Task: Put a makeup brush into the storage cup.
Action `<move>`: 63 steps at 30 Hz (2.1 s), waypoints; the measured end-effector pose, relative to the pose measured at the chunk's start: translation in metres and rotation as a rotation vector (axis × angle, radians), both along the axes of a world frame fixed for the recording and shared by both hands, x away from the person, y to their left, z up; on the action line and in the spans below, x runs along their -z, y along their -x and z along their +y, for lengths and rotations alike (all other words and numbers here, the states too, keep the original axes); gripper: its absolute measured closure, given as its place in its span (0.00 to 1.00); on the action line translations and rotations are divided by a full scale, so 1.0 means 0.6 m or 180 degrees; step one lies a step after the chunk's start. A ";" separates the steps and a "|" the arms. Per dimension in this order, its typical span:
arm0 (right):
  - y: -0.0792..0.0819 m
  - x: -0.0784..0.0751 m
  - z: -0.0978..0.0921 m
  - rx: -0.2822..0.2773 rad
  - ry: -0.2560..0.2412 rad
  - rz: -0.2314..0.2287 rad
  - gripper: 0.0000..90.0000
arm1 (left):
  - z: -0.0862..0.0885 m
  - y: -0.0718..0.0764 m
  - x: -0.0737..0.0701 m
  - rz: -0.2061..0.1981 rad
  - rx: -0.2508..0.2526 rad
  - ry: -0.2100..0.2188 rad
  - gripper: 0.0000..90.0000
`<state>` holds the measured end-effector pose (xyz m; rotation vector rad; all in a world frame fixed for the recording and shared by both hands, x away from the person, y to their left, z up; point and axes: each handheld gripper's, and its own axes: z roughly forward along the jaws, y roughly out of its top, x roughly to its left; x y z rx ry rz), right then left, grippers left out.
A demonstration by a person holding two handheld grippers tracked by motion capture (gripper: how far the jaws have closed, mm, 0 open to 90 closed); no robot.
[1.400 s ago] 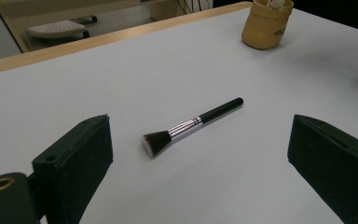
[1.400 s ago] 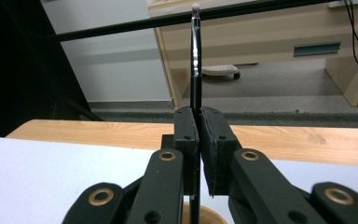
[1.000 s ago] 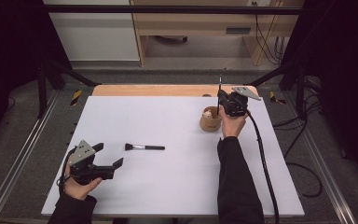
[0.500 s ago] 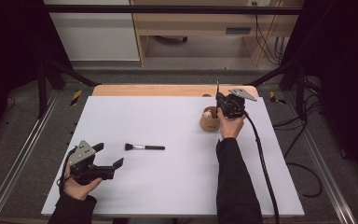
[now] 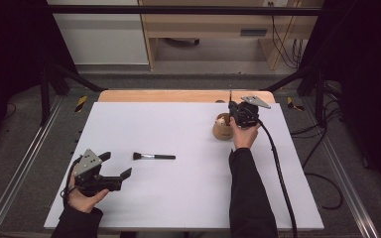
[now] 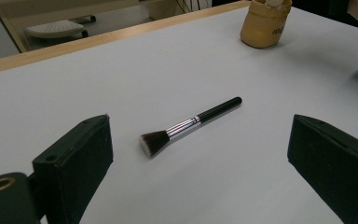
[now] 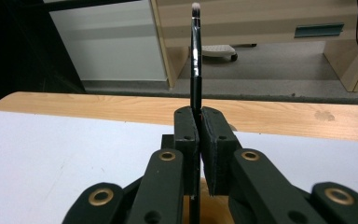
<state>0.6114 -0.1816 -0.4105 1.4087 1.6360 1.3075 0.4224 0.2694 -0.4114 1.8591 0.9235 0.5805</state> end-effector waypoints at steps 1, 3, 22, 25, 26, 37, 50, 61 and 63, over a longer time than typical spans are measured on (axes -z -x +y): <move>0.000 0.000 0.000 -0.0014 -0.0003 0.0007 0.95 | 0.000 0.000 0.000 -0.0004 0.0001 0.0000 0.07; 0.000 0.001 0.000 -0.0015 0.0010 0.0018 0.95 | 0.000 0.000 0.000 -0.0006 0.0001 0.0000 0.07; 0.003 0.010 0.007 -0.0008 0.0147 0.0198 0.95 | -0.002 0.001 -0.001 -0.0007 0.0012 -0.0005 0.07; 0.004 0.011 0.008 0.0005 0.0172 0.0261 0.95 | -0.002 0.001 -0.001 -0.0007 0.0014 -0.0010 0.07; 0.005 0.010 0.008 0.0004 0.0170 0.0273 0.95 | -0.002 0.001 -0.001 -0.0008 0.0014 -0.0009 0.07; 0.015 -0.001 0.003 -0.0032 0.0280 0.0493 0.91 | -0.004 0.003 -0.003 -0.0012 0.0022 -0.0003 0.07; 0.076 -0.061 -0.012 -0.0419 0.0083 0.0177 0.80 | -0.004 0.004 -0.005 -0.0029 0.0021 0.0021 0.07; 0.121 -0.069 -0.038 -0.0599 0.0205 0.0152 0.69 | -0.004 0.004 -0.004 -0.0032 0.0005 0.0009 0.07; 0.131 -0.070 -0.040 -0.0639 0.0195 0.0110 0.68 | -0.004 0.004 -0.005 -0.0037 0.0005 0.0012 0.07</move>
